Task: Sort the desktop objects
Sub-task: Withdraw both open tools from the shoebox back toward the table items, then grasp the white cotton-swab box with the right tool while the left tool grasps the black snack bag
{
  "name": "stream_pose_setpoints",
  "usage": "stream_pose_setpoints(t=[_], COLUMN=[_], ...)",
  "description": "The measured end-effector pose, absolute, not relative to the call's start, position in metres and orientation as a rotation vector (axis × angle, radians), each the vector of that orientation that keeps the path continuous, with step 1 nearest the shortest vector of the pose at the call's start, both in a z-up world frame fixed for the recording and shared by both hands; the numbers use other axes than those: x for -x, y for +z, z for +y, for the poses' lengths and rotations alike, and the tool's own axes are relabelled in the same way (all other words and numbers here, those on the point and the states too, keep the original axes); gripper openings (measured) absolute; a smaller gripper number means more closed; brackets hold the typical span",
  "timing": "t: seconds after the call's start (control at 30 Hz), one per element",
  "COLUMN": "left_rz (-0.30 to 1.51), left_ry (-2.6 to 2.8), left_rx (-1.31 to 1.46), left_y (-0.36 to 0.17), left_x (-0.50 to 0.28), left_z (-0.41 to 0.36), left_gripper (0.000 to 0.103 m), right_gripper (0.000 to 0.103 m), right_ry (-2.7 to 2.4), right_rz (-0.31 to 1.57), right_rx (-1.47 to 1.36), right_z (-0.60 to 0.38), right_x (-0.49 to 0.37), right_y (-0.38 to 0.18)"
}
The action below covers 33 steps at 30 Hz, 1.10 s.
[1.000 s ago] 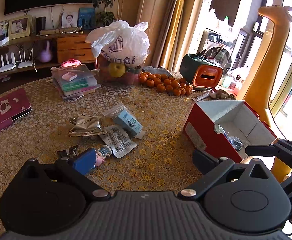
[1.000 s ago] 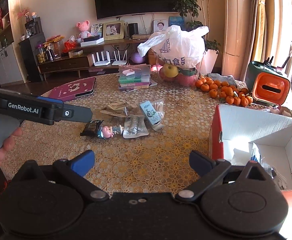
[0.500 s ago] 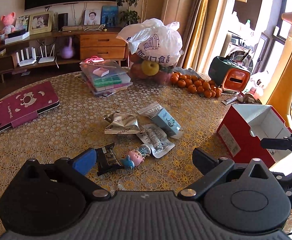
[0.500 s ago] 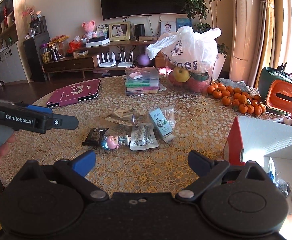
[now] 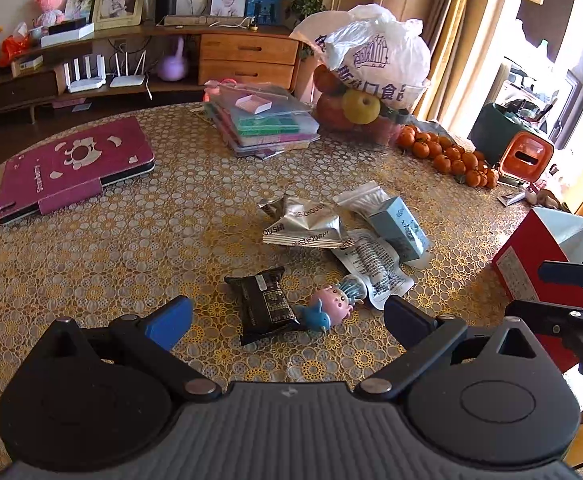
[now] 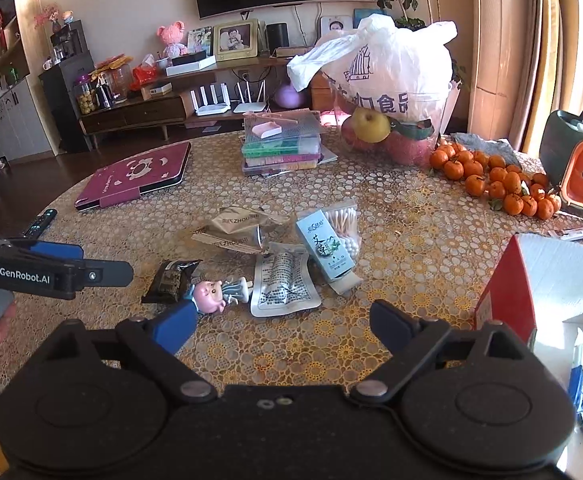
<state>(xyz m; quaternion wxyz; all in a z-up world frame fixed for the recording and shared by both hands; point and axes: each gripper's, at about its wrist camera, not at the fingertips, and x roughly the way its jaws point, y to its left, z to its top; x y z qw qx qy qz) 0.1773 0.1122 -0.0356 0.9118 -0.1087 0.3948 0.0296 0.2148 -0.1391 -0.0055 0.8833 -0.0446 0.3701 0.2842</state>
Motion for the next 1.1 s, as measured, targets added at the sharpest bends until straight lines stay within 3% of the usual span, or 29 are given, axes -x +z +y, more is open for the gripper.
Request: stream_pose_setpoints(t=[0.47,0.97,1.1], left_rz=[0.877,0.907,0.914], left_ry=[0.111,0.169,0.16], left_rx=[0.244,0.242,0.237], left_y=[-0.072,-0.092,-0.096], left_x=[-0.212,-0.233,-0.237], left_z=[0.125,0.129,0.127], left_gripper=[0.102,0.101,0.097], right_gripper=[0.088,0.072,0.07], right_ry=[0.522,0.494,0.49], right_rz=[0.815,0.849,0.851], right_rx=[0.137,0.168,0.186], right_z=[-0.119,-0.099,-0.093], right_x=[-0.277,-0.316,-0.324], right_y=[-0.04,-0.063,-0.067])
